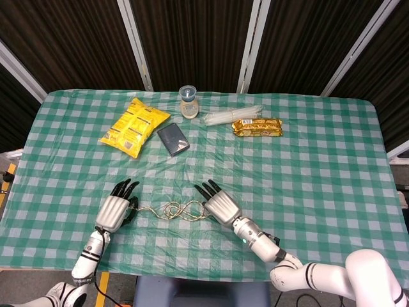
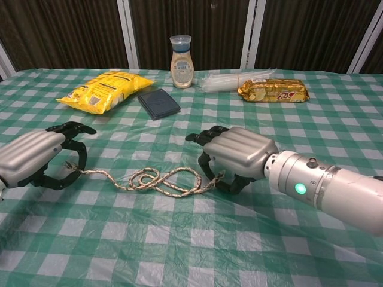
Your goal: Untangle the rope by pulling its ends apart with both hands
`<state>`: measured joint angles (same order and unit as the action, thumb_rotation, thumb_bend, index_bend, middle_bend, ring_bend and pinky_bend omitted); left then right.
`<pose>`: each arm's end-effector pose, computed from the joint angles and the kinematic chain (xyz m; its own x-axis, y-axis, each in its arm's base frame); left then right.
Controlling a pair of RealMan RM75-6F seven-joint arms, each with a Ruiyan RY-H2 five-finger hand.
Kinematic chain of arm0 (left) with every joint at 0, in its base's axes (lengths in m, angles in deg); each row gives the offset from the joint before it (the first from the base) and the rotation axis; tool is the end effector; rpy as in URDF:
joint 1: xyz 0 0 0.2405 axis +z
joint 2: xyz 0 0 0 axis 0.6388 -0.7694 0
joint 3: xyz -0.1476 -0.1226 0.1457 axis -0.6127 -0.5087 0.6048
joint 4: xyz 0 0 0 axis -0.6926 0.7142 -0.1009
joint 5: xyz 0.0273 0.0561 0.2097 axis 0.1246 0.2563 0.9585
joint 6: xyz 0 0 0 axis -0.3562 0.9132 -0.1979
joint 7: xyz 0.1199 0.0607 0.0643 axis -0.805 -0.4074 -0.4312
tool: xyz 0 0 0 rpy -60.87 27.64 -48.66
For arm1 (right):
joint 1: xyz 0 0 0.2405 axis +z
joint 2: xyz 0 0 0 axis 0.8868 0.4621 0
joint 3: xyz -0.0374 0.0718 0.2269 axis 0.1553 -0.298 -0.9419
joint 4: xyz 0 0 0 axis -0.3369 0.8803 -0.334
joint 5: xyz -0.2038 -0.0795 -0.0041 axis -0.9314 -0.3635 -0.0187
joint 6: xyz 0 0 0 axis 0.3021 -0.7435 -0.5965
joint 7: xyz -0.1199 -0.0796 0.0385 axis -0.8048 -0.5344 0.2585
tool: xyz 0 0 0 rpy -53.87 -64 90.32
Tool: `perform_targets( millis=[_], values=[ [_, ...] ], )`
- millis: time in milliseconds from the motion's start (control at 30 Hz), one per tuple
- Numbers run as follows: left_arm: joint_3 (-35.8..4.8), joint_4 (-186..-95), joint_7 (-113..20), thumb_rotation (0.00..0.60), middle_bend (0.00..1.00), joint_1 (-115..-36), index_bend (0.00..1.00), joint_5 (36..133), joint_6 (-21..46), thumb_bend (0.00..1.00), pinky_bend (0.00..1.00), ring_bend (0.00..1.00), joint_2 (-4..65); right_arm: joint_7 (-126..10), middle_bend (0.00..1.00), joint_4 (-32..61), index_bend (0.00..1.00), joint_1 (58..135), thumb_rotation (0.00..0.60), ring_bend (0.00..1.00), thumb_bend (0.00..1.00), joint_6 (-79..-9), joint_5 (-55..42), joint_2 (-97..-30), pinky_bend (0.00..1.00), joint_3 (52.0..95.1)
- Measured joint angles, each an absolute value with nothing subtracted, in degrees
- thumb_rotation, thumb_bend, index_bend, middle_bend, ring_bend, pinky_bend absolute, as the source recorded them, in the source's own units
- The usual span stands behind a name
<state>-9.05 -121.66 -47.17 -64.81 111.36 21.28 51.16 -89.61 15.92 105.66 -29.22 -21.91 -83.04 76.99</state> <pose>-0.2443 0.2788 -0.0536 0.4464 0.0857 0.8907 0.8515 -0.3467 -0.3933 -0.1091 -0.3009 -0.1108 0.6980 -0.1532 0.6995 -0.6028 -0.6530 0.4585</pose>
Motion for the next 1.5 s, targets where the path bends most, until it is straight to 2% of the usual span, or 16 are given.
perform_targets(
  millis=[500,800,1500],
  values=[
    [-11.57,-119.43,-46.01,0.600,0.11,-65.10,0.61,109.00,21.14,0.46,0.14,0.01,50.14,-87.37,0.12,12.36,0.84,103.27,0.600,0.00,0.55,-33.39,-21.55,-74.56,0.00,77.31],
    [-13.30,-117.96,-44.41,0.600,0.12,-65.14,0.61,107.01,20.97,0.46,0.14,0.02,49.07,-83.88,0.12,11.91,0.84,100.44,0.600,0.00,0.55,-35.86,-22.09,-68.30,0.00,78.95],
    [-15.92,-111.39,-42.30,0.600,0.13,-65.64,0.61,103.79,20.00,0.46,0.14,0.03,50.13,-69.23,0.12,19.97,0.84,91.90,0.600,0.00,0.55,-41.73,-25.11,-61.65,0.00,83.74]
  ],
)
